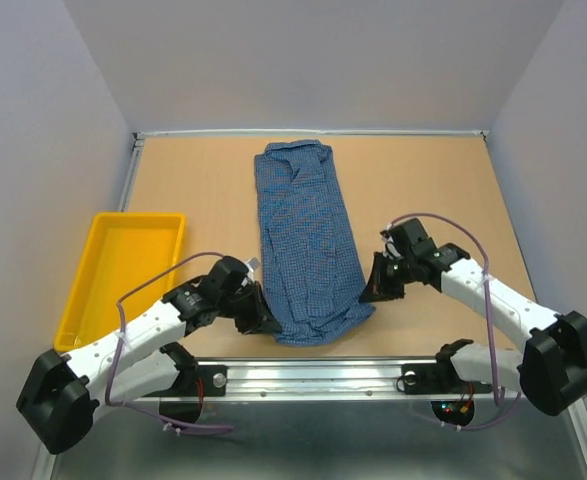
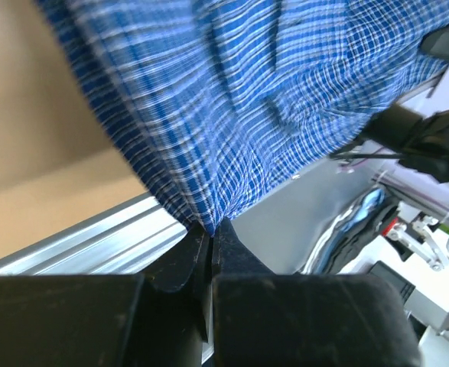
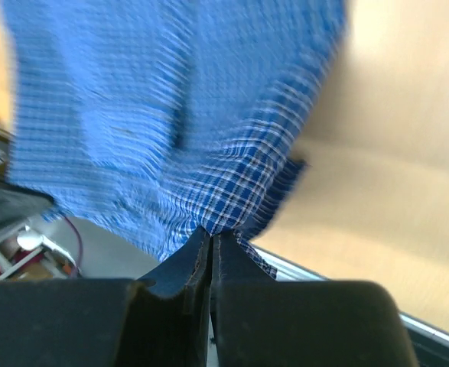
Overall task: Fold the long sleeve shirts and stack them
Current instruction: Fold the shirt
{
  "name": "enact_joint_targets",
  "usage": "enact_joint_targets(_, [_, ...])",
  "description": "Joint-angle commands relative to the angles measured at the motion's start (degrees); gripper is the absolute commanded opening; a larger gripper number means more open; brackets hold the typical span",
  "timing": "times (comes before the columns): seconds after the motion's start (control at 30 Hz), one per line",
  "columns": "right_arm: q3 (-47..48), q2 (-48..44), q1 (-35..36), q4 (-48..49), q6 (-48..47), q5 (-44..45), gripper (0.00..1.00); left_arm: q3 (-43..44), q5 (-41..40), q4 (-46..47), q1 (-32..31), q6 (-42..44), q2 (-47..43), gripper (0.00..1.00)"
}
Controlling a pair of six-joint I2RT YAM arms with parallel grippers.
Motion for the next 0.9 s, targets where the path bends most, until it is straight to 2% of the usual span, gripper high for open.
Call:
enact_joint_targets(0.0, [12.9,4.5,-0.2,-0.5,-3.2,4.7,0.01,8.8,-1.4,2.9,2.0,2.7,5.7,0.08])
enact_joint_targets(0.13, [22.1,11.8,-0.2,-0.4,-5.9,7.5,0.01,16.4,-4.0,3.5,8.1,8.5,12.8,0.08])
enact_joint_targets(0.27, [33.1,21.9,-0.6,-0.1,-9.3,11.6,0.01,24.5,-7.6,5.0,17.0,14.1,19.6,0.08])
enact_joint_targets(0.4, [43.7,30.4,-1.9,0.1,-11.3,11.9,0.01,31.7,-9.2,7.3,21.2,17.6,28.2,0.08])
enact_joint_targets(0.73, [65.9,49.6,-8.0,0.1,-13.4,8.0,0.01,52.2,-10.6,9.7,25.1,24.8,48.4,0.08])
enact_joint_targets(0.87, [70.9,54.3,-9.6,0.2,-13.9,7.5,0.01,57.7,-9.9,11.8,27.0,24.9,53.9,0.08])
